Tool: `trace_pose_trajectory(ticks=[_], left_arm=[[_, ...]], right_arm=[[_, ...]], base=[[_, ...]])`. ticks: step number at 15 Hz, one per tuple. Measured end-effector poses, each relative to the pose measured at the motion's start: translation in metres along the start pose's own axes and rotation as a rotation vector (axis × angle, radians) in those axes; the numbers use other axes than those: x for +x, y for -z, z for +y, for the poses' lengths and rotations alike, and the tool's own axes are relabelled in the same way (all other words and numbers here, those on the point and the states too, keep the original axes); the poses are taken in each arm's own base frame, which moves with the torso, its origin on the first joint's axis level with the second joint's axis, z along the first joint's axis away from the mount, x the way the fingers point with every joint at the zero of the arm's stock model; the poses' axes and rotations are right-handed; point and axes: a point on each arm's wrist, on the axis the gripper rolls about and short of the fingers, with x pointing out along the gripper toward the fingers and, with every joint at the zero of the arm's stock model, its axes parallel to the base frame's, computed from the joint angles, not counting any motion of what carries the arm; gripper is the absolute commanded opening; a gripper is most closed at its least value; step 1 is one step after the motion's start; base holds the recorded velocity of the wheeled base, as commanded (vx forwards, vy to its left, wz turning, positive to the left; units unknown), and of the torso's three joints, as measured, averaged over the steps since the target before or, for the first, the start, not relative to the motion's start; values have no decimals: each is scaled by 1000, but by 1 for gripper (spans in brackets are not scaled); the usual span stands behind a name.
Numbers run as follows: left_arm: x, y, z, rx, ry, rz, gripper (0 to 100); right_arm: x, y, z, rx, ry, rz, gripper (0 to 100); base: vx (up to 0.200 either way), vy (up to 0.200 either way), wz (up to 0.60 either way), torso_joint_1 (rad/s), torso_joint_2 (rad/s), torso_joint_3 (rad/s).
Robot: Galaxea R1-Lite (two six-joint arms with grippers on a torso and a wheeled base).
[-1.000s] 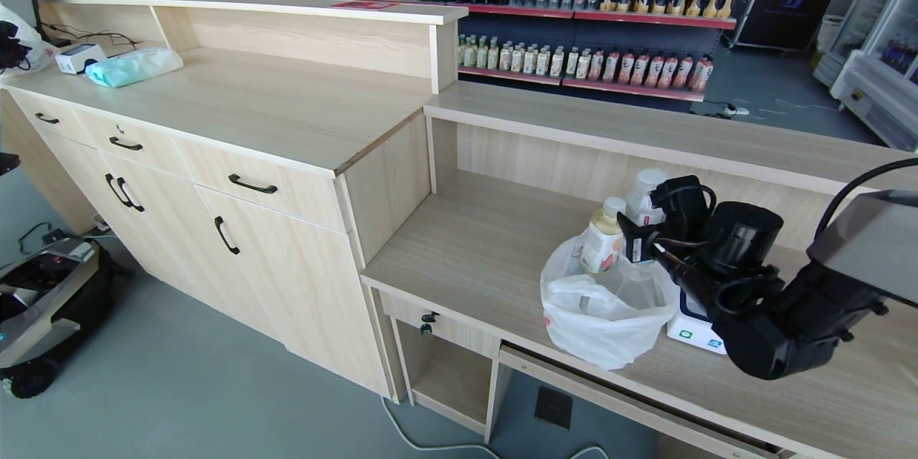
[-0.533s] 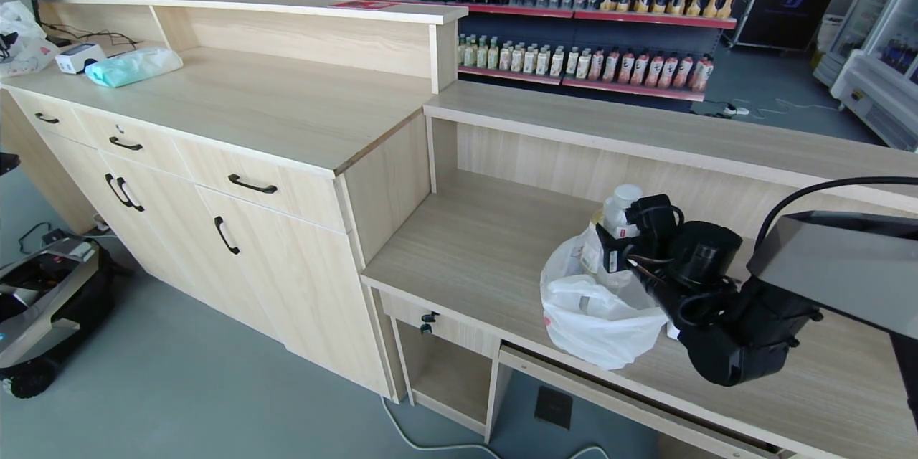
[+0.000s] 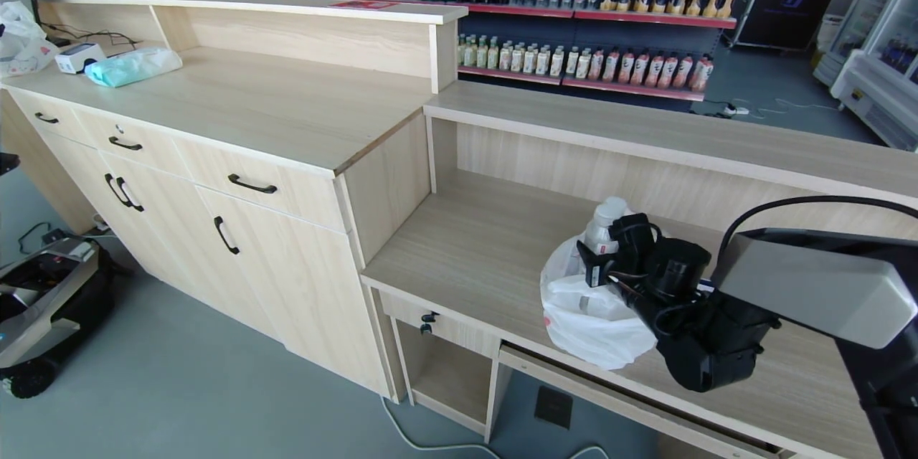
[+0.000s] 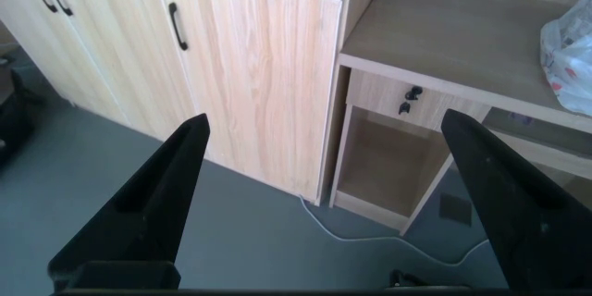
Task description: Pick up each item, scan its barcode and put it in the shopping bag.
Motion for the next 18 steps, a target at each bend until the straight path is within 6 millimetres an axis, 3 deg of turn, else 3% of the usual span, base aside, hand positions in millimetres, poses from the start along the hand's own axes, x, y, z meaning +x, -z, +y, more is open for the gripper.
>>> trace_pose_trajectory(ticks=[8, 17, 18], left_arm=[[0, 0, 0, 0, 0, 0, 100], [0, 0, 0, 0, 0, 0, 100], [0, 0, 0, 0, 0, 0, 100]], right_arm=[[-3, 19, 24, 1, -80, 45, 0], [-4, 38, 24, -6, -80, 88, 0], [-5, 40, 24, -5, -79, 99, 100]], base=[[0, 0, 0, 0, 0, 0], [0, 0, 0, 0, 0, 0], [0, 0, 0, 0, 0, 0]])
